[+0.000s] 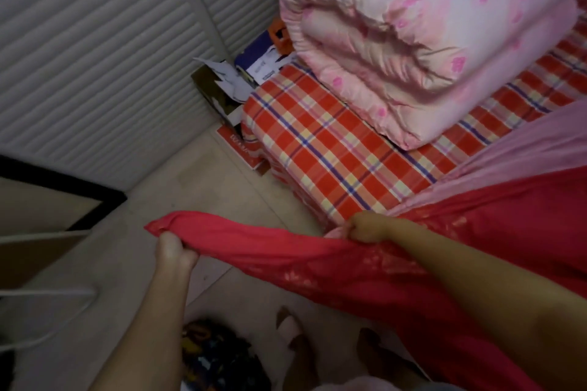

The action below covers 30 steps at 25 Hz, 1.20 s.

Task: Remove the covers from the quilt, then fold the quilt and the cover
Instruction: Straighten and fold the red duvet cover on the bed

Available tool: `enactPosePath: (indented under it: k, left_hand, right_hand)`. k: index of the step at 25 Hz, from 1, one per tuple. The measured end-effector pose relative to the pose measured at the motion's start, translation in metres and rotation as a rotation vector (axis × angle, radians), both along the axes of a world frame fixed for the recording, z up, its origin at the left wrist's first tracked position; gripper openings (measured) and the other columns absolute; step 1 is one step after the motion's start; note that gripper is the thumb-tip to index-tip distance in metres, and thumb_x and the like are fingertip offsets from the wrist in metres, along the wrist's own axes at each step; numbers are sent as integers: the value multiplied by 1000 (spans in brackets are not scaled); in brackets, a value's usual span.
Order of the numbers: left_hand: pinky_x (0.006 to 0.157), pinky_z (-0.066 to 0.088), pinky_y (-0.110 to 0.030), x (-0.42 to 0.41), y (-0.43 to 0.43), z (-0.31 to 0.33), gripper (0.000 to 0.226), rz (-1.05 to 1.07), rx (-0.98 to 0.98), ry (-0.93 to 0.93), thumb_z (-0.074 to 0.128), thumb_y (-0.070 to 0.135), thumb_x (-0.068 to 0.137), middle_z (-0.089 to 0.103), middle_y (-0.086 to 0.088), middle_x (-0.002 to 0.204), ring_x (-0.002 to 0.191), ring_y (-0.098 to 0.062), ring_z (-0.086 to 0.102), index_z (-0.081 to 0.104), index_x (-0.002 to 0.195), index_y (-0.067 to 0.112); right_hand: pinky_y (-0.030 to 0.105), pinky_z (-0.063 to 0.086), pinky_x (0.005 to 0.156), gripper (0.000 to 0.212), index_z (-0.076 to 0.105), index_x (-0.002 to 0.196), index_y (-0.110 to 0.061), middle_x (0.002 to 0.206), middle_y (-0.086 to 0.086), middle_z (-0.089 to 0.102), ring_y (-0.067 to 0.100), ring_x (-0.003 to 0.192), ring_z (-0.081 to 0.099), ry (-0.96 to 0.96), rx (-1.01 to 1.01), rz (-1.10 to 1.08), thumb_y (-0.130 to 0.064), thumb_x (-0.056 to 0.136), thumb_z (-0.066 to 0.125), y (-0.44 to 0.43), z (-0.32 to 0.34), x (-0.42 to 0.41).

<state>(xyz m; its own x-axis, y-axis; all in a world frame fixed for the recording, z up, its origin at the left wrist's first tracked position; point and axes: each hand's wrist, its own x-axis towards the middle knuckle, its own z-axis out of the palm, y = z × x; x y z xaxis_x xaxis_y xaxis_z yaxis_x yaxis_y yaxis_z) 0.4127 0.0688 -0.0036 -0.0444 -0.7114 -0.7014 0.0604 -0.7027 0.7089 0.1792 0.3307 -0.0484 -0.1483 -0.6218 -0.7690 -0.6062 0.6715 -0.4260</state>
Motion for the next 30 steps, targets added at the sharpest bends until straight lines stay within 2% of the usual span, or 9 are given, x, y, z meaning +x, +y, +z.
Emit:
enactPosePath:
  k: [4, 6, 9, 11, 15, 16, 20, 24, 30]
  left_hand:
    - [85, 54, -29, 40, -31, 3, 38, 47, 48, 82, 23, 2, 96, 69, -6, 100, 80, -14, 67, 57, 111, 10]
    - [84, 55, -29, 54, -38, -3, 35, 48, 60, 107, 25, 0, 96, 71, -3, 83, 71, -12, 67, 56, 108, 10]
    - [67, 58, -24, 74, -42, -11, 34, 17, 121, 45, 28, -7, 91, 67, -5, 71, 61, -14, 64, 57, 89, 11]
    - [38, 47, -17, 97, -42, -17, 35, -174, 175, -252, 25, -18, 75, 51, -10, 61, 53, -21, 50, 49, 72, 7]
    - [53, 34, -21, 111, -22, -11, 20, -1045, 210, -888, 48, -9, 81, 48, -9, 59, 64, -21, 48, 51, 69, 6]
    - [58, 38, -23, 94, -14, -7, 11, -1136, 123, -887, 57, -6, 80, 56, -10, 69, 75, -21, 54, 58, 84, 5]
    - [97, 37, -25, -14, 37, 14, 72, -1198, -392, -318, 81, 14, 70, 49, 4, 123, 116, -11, 45, 46, 134, 13]
    - [89, 50, -37, -85, 90, 36, 38, -1424, -668, -177, 65, 25, 71, 67, 1, 103, 98, -18, 62, 64, 108, 14]
    - [76, 51, -38, -80, 107, 60, 45, -1463, -1059, -394, 28, 21, 71, 71, -10, 87, 83, -30, 64, 67, 90, 10]
  right_hand:
    - [27, 41, 74, 40, 66, 82, -10, 83, 5, 61, 23, 91, 60, -100, 14, -310, -46, 93, 50, -53, 15, 46]
    - [23, 44, 75, 42, 64, 91, -3, 88, 7, 58, 25, 93, 60, -91, -14, -589, -43, 93, 52, -71, 21, 59]
    - [16, 39, 46, 22, 60, 84, -5, 80, 5, 55, 13, 63, 48, -226, -67, -1039, -25, 95, 57, -85, 39, 72]
    - [21, 36, 49, 27, 60, 103, 1, 95, 11, 57, 16, 71, 49, -216, -131, -1106, -20, 88, 66, -93, 52, 70]
    - [24, 42, 63, 17, 59, 73, -14, 84, 8, 59, 13, 63, 50, -112, -266, -962, -23, 85, 67, -107, 89, 55]
    - [25, 43, 68, 22, 61, 70, -13, 80, 7, 61, 15, 64, 53, -92, -294, -980, -28, 86, 66, -105, 96, 52]
    - [28, 47, 73, 28, 67, 72, -10, 79, 7, 66, 18, 68, 60, -143, -363, -1098, -32, 89, 61, -83, 115, 55]
    - [24, 41, 57, 21, 66, 88, -6, 81, 3, 61, 15, 69, 57, -126, -387, -1238, -27, 90, 59, -63, 119, 59]
    - [18, 48, 41, 17, 62, 76, -7, 50, 2, 64, 8, 39, 57, -582, -241, -1366, -15, 91, 59, -24, 122, 44]
